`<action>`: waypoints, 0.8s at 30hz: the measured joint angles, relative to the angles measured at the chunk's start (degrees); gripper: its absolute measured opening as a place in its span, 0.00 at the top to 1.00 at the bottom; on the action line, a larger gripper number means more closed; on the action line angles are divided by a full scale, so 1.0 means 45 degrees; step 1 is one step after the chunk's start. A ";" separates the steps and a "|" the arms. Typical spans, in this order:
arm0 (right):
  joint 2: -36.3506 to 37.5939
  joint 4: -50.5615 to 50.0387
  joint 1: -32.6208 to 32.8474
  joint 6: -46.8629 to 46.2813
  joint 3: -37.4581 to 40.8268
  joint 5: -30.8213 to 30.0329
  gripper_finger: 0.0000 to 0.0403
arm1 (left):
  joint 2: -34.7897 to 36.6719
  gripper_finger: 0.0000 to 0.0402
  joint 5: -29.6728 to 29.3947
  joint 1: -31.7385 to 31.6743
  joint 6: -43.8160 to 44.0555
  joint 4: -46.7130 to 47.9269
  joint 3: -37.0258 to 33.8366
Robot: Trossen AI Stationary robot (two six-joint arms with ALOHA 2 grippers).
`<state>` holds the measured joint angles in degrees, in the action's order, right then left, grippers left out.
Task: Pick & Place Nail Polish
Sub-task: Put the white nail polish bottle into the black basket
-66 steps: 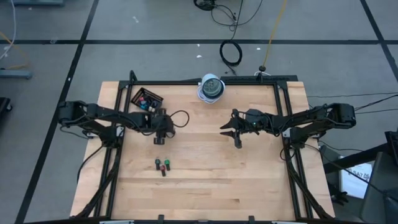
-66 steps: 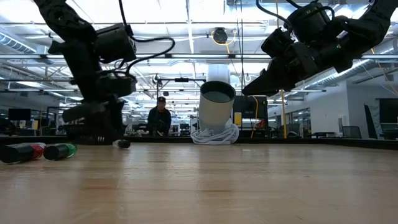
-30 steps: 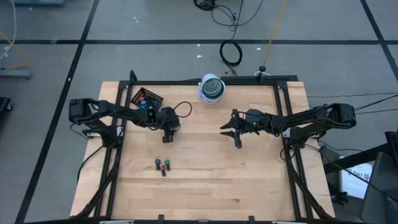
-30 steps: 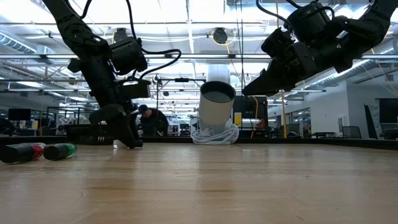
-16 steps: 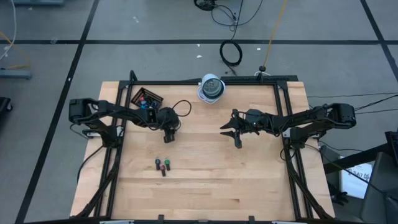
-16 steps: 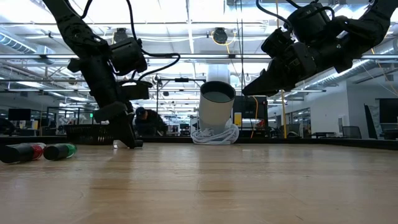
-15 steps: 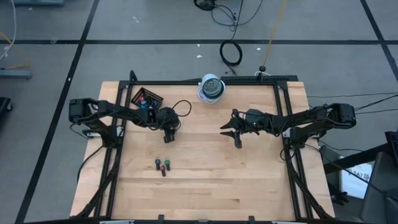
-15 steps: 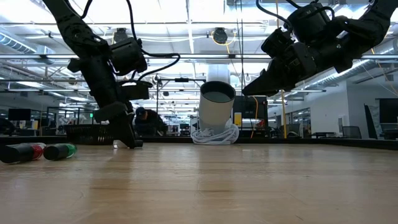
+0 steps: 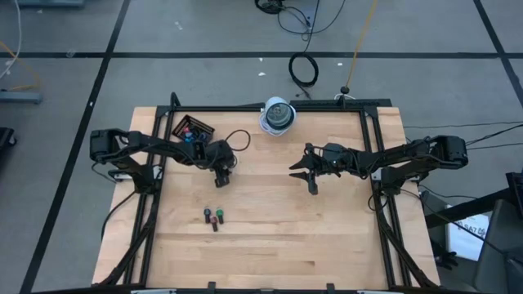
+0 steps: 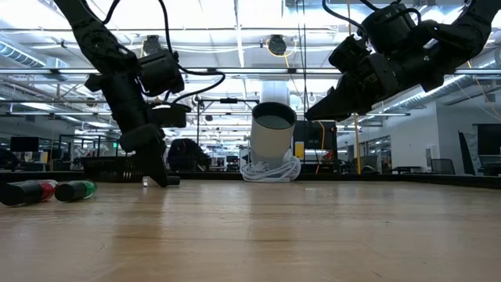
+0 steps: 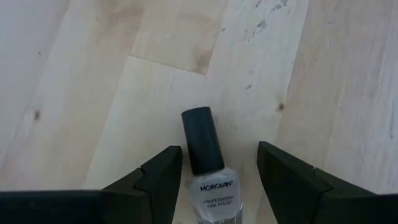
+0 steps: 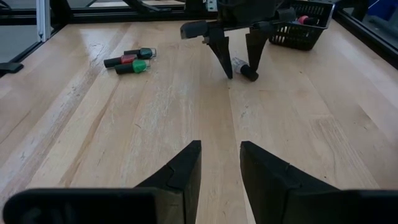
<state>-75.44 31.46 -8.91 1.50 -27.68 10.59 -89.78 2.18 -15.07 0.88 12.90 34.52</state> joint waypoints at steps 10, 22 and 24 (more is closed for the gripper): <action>0.0000 0.0000 0.0004 -0.0040 0.0000 0.0000 0.75 | 0.0019 0.47 0.0226 -0.0077 0.0127 0.0210 0.0010; 0.0000 0.0000 0.0000 -0.0049 0.0000 0.0000 0.75 | 0.0024 0.47 0.0212 -0.0072 0.0209 0.0394 0.0024; 0.0000 0.0000 0.0002 -0.0049 0.0000 0.0000 0.75 | 0.0032 0.47 0.0212 -0.0072 0.0215 0.0501 0.0034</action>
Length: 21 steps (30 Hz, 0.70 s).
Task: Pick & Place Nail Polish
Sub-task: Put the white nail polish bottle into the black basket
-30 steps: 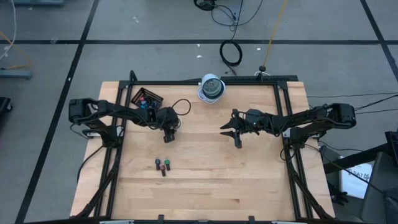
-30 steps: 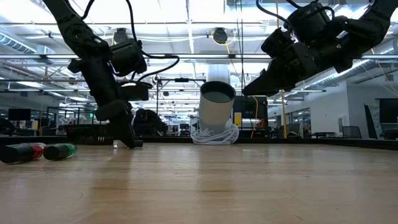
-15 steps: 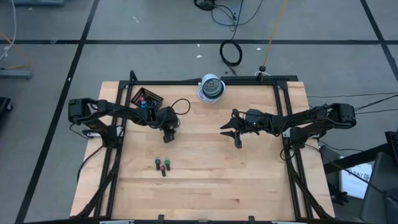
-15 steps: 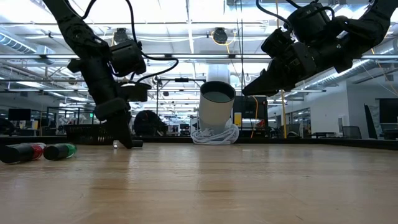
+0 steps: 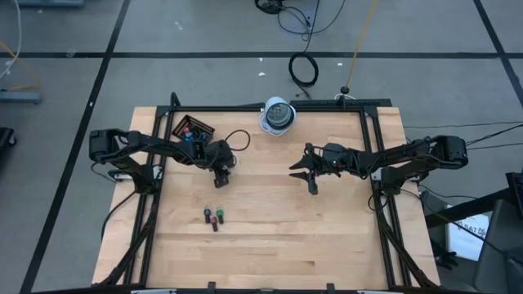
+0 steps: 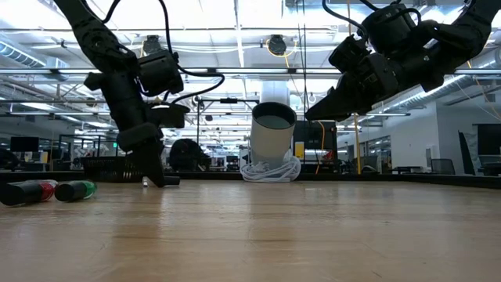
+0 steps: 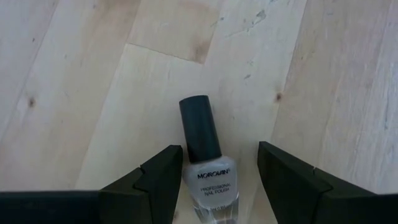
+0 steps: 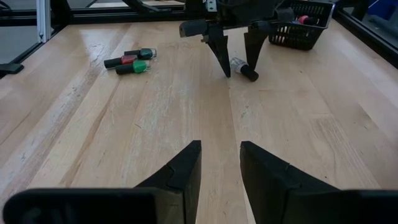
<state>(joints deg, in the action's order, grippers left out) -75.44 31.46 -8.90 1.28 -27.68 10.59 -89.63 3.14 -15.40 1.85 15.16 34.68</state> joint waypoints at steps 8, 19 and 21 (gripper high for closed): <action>0.0000 0.0000 0.0000 -0.0002 0.0000 0.0000 0.75 | 0.0011 0.47 -0.0019 0.0005 0.0166 0.0114 0.0010; 0.0000 0.0000 0.0002 -0.0005 0.0000 0.0000 0.75 | 0.0016 0.47 -0.0029 0.0010 0.0348 0.0263 0.0024; 0.0000 0.0000 -0.0002 -0.0005 0.0000 0.0000 0.75 | 0.0016 0.47 -0.0045 0.0031 0.0448 0.0232 0.0024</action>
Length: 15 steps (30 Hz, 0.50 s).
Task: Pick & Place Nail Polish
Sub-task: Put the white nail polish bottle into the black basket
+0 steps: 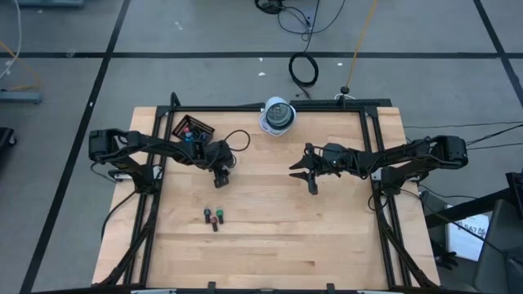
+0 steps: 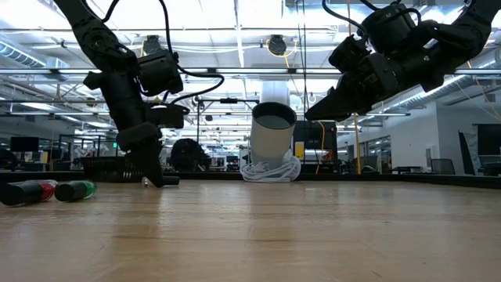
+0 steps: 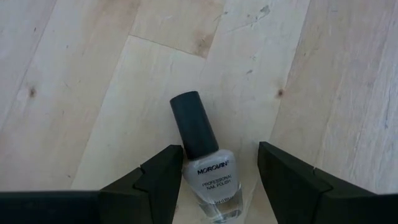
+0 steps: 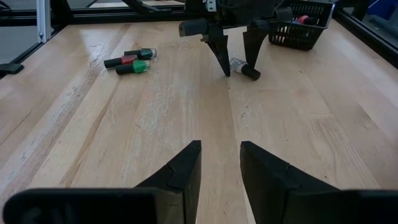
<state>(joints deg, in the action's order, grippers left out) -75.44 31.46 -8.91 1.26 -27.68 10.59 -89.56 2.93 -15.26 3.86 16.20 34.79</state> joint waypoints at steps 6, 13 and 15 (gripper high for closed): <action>0.0000 0.0000 0.0001 0.0000 0.0000 0.0000 0.75 | 0.0000 0.47 -0.0091 0.0086 0.0243 -0.0028 0.0000; 0.0000 -0.0001 0.0000 0.0000 0.0000 0.0000 0.75 | 0.0000 0.47 -0.0132 0.0086 0.0831 -0.0043 0.0000; 0.0000 -0.0005 0.0000 -0.0005 0.0000 0.0000 0.75 | 0.0000 0.48 -0.0155 0.0086 0.0864 -0.0042 0.0000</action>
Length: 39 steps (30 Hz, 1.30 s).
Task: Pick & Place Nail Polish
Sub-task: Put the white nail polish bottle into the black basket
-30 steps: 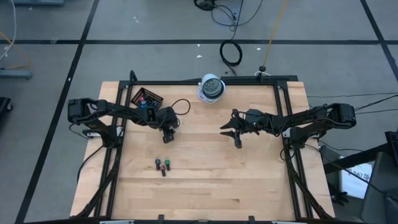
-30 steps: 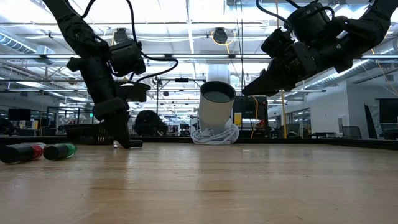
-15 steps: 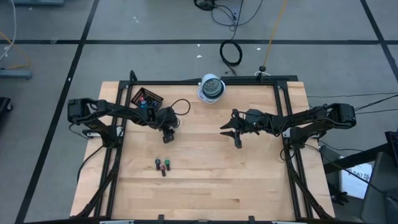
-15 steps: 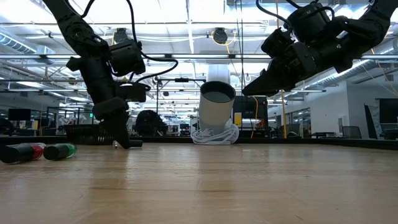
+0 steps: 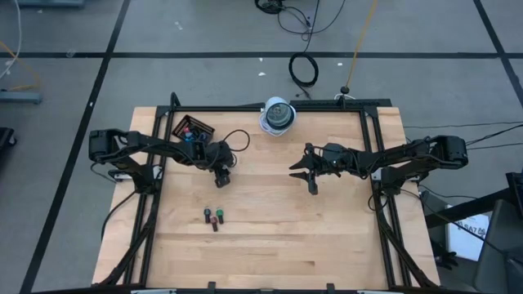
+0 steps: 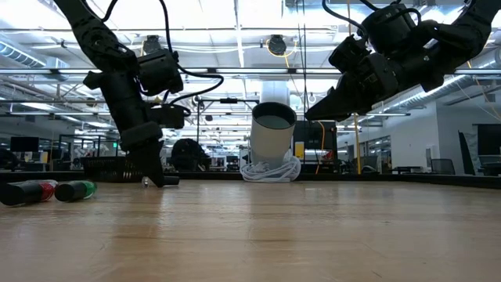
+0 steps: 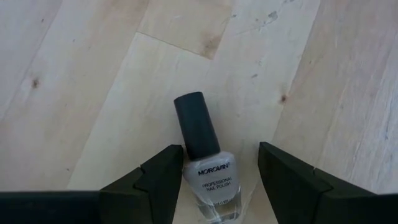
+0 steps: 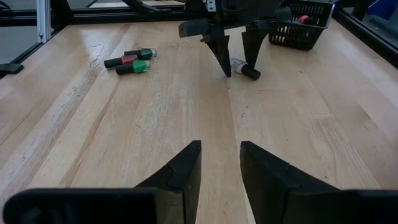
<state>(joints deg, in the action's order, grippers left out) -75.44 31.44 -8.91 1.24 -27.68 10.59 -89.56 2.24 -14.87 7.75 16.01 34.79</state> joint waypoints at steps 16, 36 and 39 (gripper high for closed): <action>0.0000 -0.0014 0.0004 -0.0039 0.0000 0.0000 0.75 | 0.0010 0.77 -0.0544 0.0087 0.0089 -0.0267 -0.0015; 0.0000 -0.0085 0.0005 -0.0034 -0.0005 0.0001 0.75 | 0.3097 0.77 -0.1645 0.3544 -0.0636 -0.3623 -0.0127; 0.0000 0.0005 0.0005 -0.0034 -0.0009 -0.0003 0.75 | 0.3563 0.77 -0.1743 0.4354 -0.1198 -0.4950 -0.0155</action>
<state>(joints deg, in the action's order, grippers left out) -75.44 31.47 -8.88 1.08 -27.72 10.58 -73.53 -5.61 4.72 2.36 -6.26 34.09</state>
